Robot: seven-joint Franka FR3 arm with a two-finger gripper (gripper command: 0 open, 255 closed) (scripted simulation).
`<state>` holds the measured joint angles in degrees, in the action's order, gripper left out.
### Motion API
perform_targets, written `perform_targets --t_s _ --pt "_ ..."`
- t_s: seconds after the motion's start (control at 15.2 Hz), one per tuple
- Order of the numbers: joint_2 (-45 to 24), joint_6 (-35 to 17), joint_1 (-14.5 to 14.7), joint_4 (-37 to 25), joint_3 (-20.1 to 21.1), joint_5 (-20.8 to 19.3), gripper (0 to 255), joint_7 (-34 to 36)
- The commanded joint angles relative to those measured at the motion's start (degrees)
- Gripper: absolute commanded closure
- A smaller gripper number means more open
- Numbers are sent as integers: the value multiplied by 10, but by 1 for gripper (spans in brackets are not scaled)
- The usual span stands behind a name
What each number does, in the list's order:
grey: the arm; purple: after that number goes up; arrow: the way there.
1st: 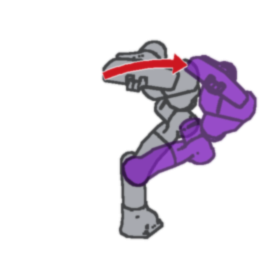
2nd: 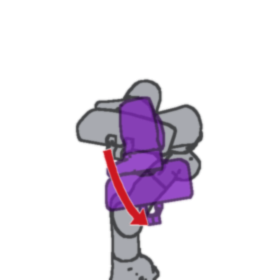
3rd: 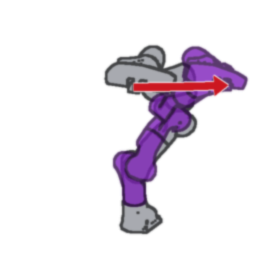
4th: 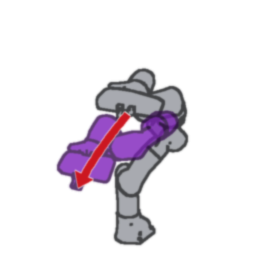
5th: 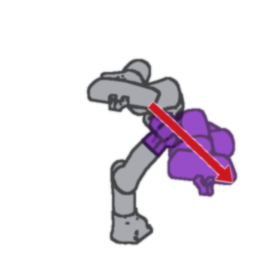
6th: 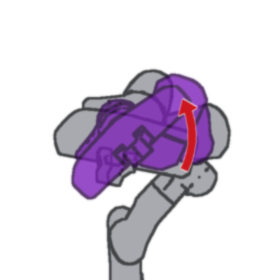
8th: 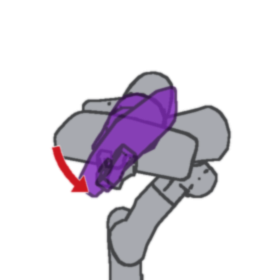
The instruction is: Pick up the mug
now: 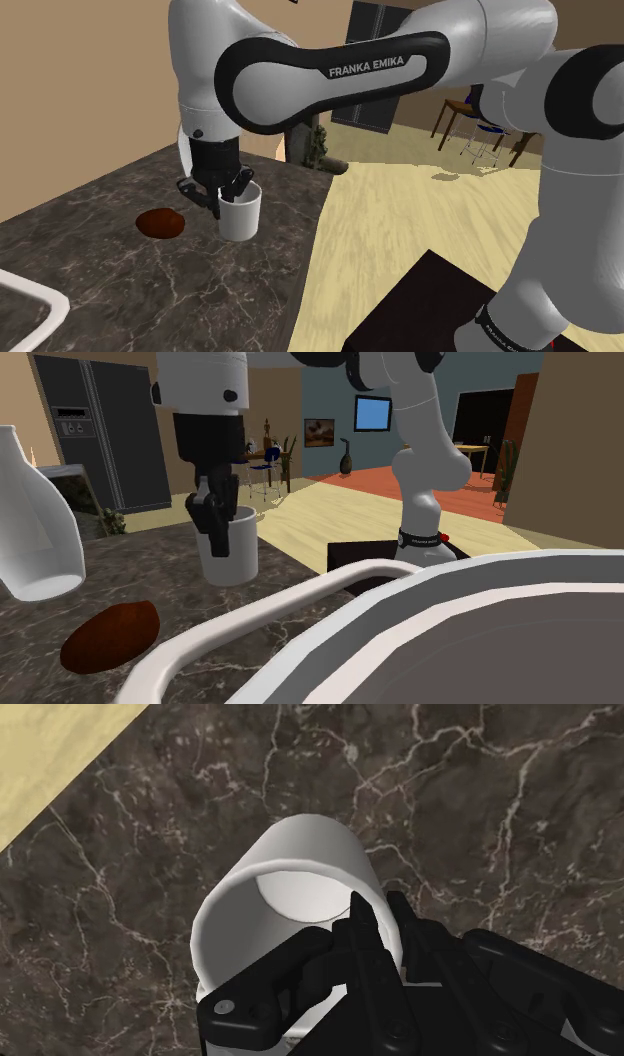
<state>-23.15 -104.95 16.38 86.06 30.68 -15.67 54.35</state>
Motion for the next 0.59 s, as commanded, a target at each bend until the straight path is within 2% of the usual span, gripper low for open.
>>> perform_targets --t_s 0.0,0.53 --pt "0 15 2 -15 1 1 255 -2" --pt "1 69 8 -69 3 4 255 -8"
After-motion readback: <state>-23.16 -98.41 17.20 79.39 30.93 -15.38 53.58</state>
